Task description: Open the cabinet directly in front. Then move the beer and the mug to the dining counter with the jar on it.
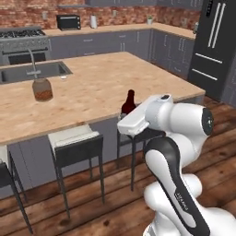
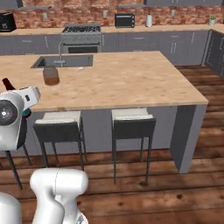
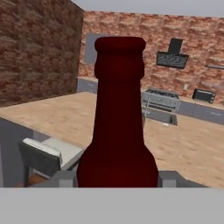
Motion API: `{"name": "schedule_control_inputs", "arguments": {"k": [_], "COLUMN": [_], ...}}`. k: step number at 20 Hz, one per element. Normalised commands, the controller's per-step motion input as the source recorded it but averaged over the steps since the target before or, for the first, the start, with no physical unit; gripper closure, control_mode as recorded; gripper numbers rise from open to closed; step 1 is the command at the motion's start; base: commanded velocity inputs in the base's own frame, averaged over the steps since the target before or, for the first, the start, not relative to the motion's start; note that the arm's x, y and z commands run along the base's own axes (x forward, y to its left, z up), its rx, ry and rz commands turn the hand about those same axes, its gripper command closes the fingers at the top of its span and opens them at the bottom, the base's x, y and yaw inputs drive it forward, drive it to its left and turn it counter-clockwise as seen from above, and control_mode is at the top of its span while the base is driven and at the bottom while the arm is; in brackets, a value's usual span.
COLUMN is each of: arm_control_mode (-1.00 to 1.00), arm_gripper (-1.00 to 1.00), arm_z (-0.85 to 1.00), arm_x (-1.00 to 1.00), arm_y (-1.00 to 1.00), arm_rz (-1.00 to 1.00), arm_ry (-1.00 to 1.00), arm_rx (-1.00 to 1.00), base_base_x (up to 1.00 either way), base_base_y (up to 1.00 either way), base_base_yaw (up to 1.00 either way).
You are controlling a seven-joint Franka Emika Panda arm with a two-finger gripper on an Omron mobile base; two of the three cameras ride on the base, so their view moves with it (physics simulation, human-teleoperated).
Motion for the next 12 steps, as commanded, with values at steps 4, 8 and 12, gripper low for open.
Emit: {"name": "schedule_control_inputs", "arguments": {"k": [4,8,12], "arm_control_mode": [1.00,1.00,1.00], "arm_gripper": [1.00,1.00,1.00], "arm_z": [0.00,0.00,0.00], "arm_x": [0.00,0.00,0.00], "arm_y": [0.00,0.00,0.00], "arm_rz": [0.00,0.00,0.00], "arm_ry": [0.00,0.00,0.00], "arm_rx": [0.00,0.00,0.00], "base_base_x": [0.93,1.00,0.96], "base_base_y": [0.00,-0.11,-0.55], "base_base_yaw": [-0.04,-0.04,0.02]}}
